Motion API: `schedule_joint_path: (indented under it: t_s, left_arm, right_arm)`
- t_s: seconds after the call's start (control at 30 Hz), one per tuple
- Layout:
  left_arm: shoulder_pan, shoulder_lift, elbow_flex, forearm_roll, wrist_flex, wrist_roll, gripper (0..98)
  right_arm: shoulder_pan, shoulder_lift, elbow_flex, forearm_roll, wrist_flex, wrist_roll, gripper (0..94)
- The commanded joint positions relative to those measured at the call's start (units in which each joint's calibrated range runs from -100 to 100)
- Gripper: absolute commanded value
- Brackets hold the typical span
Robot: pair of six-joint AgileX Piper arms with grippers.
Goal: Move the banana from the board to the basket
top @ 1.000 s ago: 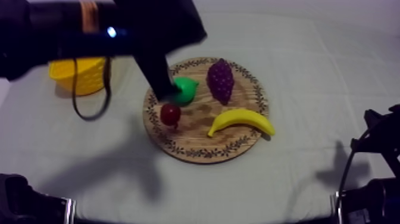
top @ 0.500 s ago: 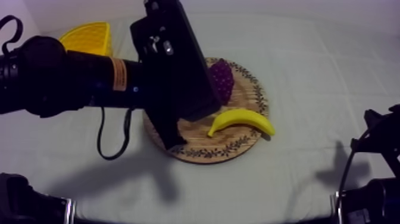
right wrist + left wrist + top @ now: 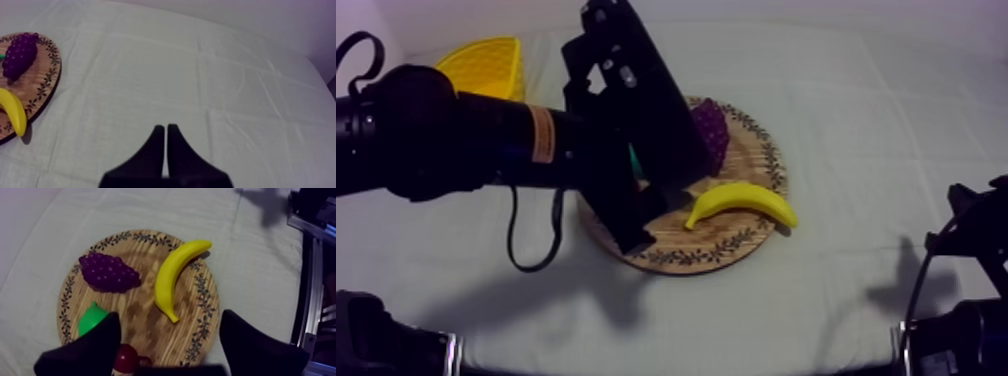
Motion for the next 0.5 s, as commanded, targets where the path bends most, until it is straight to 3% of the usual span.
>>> schedule_joint_path:
  t_s: [0.0, 0.23, 0.47]
  left_arm:
    - [0.00, 0.78, -0.38, 0.02, -0.28, -0.12, 74.4]
    - [0.42, 7.59, -5.77, 0.92, 1.93, -0.13, 73.4]
    - [0.56, 17.77, -15.61, 2.07, 9.66, -0.58, 73.2]
  right_arm:
    - [0.00, -0.02, -0.03, 0.01, -0.01, 0.00, 0.3]
    - [0.00, -0.02, -0.03, 0.01, -0.01, 0.01, 0.3]
    - [0.00, -0.02, -0.03, 0.01, -0.01, 0.01, 0.3]
